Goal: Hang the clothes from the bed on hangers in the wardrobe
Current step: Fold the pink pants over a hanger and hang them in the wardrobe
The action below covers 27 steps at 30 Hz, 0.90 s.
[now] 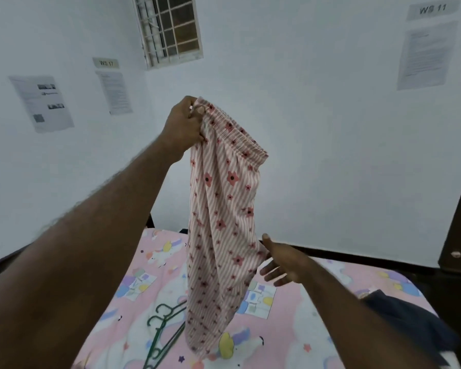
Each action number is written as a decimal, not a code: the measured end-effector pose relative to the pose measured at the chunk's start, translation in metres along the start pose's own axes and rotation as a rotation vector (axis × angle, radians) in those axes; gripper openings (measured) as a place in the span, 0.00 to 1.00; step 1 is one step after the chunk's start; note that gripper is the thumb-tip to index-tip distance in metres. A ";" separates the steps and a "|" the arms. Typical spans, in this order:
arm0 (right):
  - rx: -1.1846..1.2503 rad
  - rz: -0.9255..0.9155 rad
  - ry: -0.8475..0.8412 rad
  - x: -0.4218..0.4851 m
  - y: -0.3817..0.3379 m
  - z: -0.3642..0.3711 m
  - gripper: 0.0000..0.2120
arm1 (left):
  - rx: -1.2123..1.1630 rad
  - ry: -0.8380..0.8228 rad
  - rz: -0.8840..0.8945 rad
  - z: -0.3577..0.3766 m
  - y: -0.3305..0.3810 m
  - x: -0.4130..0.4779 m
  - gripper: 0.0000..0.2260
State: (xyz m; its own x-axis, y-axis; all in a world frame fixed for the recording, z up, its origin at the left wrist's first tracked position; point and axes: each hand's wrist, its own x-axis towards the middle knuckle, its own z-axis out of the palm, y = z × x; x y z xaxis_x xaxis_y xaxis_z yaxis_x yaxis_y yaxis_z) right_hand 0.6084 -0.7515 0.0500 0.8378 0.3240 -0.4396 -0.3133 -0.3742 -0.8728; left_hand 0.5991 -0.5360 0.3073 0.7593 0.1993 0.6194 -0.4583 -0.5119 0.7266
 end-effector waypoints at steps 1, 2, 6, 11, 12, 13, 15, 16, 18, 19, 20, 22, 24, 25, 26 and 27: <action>0.035 -0.023 0.011 0.003 0.001 0.005 0.31 | -0.006 -0.004 -0.003 0.000 -0.003 0.000 0.05; 0.083 -0.047 0.024 0.007 0.001 0.007 0.28 | -0.008 -0.007 -0.005 0.000 -0.005 0.000 0.05; 0.316 -0.156 0.140 0.021 -0.007 0.001 0.12 | 0.013 0.042 -0.020 -0.007 -0.012 0.000 0.05; 0.826 -0.305 0.316 0.024 -0.027 -0.050 0.11 | -0.038 0.313 -0.135 -0.047 -0.036 -0.004 0.05; 0.861 -0.322 0.307 0.021 -0.029 -0.059 0.10 | -0.063 0.349 -0.156 -0.055 -0.043 -0.008 0.06; 0.892 -0.348 0.291 0.018 -0.033 -0.067 0.09 | -0.086 0.372 -0.174 -0.060 -0.048 -0.010 0.07; 0.932 -0.402 0.265 0.010 -0.043 -0.078 0.09 | -0.140 0.393 -0.208 -0.065 -0.056 -0.017 0.06; 0.942 -0.429 0.252 0.006 -0.046 -0.083 0.09 | -0.166 0.400 -0.216 -0.064 -0.058 -0.019 0.06; 0.912 -0.469 0.226 0.002 -0.049 -0.090 0.07 | -0.204 0.413 -0.211 -0.062 -0.055 -0.022 0.06; 0.884 -0.470 0.220 0.000 -0.048 -0.093 0.07 | -0.213 0.411 -0.203 -0.061 -0.052 -0.023 0.05; 0.845 -0.458 0.226 -0.001 -0.047 -0.097 0.07 | -0.226 0.407 -0.187 -0.061 -0.048 -0.023 0.05; 0.787 -0.413 0.257 -0.002 -0.044 -0.105 0.08 | -0.252 0.390 -0.160 -0.057 -0.039 -0.023 0.05; 0.685 -0.376 0.286 -0.005 -0.043 -0.111 0.07 | -0.270 0.373 -0.138 -0.053 -0.032 -0.023 0.05; 0.550 -0.368 0.316 -0.007 -0.043 -0.113 0.07 | -0.270 0.366 -0.131 -0.050 -0.028 -0.022 0.05; 0.326 -0.366 0.370 -0.008 -0.043 -0.114 0.06 | -0.260 0.356 -0.126 -0.046 -0.024 -0.023 0.05; 0.058 -0.388 0.444 -0.010 -0.045 -0.114 0.05 | -0.241 0.342 -0.123 -0.042 -0.021 -0.023 0.05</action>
State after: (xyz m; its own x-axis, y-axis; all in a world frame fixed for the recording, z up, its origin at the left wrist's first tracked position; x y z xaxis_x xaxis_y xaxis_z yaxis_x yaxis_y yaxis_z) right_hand 0.6651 -0.8367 0.1182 0.9990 0.0284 0.0341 0.0401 -0.2486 -0.9678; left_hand 0.5722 -0.4943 0.2905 0.6371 0.5323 0.5575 -0.4997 -0.2655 0.8245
